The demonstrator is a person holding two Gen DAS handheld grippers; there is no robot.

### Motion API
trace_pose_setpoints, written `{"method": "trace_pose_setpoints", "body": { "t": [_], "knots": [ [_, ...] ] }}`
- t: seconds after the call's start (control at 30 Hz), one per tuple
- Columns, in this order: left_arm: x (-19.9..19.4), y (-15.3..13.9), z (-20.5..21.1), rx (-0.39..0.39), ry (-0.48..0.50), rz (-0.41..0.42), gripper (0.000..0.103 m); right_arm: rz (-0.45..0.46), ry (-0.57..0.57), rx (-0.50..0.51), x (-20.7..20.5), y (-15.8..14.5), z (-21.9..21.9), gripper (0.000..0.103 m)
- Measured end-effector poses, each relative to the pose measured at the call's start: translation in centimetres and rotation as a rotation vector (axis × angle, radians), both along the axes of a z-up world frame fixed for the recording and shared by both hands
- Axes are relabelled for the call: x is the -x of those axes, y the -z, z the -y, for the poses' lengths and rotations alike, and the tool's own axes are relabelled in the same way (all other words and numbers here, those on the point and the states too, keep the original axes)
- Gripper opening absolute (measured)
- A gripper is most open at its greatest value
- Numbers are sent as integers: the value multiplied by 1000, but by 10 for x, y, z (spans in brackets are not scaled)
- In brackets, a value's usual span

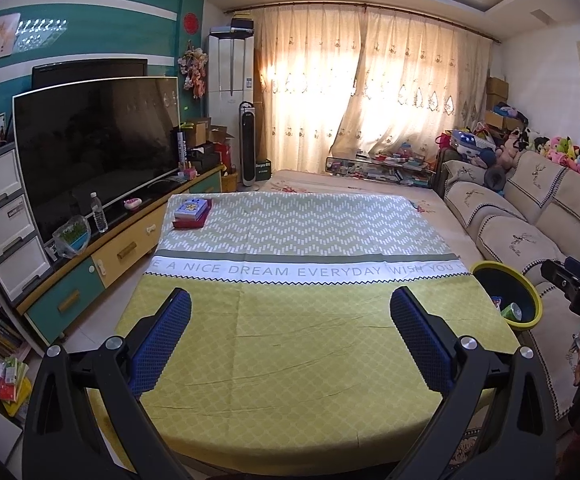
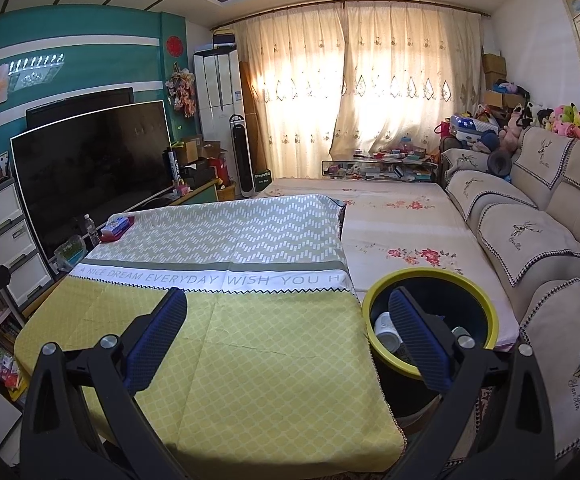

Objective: Collect trash

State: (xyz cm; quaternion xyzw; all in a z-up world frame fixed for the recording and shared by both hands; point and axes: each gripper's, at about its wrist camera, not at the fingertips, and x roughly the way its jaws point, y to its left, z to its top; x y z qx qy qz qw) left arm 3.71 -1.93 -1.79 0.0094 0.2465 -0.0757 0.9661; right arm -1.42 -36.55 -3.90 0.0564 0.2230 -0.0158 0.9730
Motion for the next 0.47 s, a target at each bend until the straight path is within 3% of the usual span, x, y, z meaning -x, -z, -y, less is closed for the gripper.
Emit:
{"method": "trace_pose_setpoints", "body": {
  "t": [0.23, 0.37, 0.47],
  "knots": [
    [-11, 1, 5, 5, 3, 0, 98, -13, -7, 8, -7, 3, 0, 96],
    [-38, 9, 2, 1, -9, -49, 98, -19, -21, 30, -23, 1, -4, 96],
    [-72, 21, 1, -56, -24, -90, 98, -40, -47, 40, -55, 1, -12, 96]
  ]
}}
